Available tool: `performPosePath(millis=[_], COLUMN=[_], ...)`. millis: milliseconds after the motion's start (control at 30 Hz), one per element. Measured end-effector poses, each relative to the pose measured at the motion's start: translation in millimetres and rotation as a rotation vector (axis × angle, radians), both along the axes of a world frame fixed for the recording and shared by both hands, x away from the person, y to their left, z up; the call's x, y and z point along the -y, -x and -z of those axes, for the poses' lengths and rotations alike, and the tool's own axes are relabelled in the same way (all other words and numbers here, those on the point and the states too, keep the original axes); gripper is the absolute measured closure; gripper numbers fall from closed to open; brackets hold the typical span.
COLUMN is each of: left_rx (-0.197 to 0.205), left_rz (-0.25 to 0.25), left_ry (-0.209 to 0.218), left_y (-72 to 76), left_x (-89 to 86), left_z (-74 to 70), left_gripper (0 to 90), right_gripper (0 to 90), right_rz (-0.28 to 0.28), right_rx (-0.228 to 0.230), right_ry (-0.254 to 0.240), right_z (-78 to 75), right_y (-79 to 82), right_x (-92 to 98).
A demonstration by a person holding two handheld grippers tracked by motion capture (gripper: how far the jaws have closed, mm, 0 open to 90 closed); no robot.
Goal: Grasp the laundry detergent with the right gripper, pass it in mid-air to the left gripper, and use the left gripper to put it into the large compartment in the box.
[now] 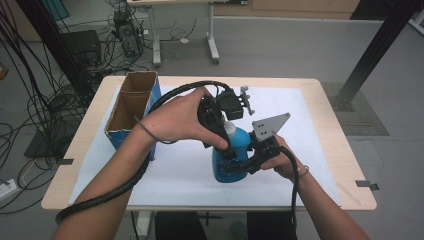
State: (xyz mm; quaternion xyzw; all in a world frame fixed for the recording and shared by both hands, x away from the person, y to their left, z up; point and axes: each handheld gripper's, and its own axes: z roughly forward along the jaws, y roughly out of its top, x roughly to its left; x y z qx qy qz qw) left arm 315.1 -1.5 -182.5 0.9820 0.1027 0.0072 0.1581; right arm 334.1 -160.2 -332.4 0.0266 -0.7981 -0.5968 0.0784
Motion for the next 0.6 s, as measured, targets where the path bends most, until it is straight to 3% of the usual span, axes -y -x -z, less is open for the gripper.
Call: performPosePath(millis=[600], left_rx=[-0.001], left_rz=[0.025], left_ry=[-0.009], left_y=[1.0], left_x=[5.9], left_z=[-1.4], left_gripper=[16.7], right_gripper=[44.6], right_rz=[-0.003], right_rx=[0.002], right_ry=[0.0], right_z=[-0.8], right_y=[1.2], right_x=[0.6])
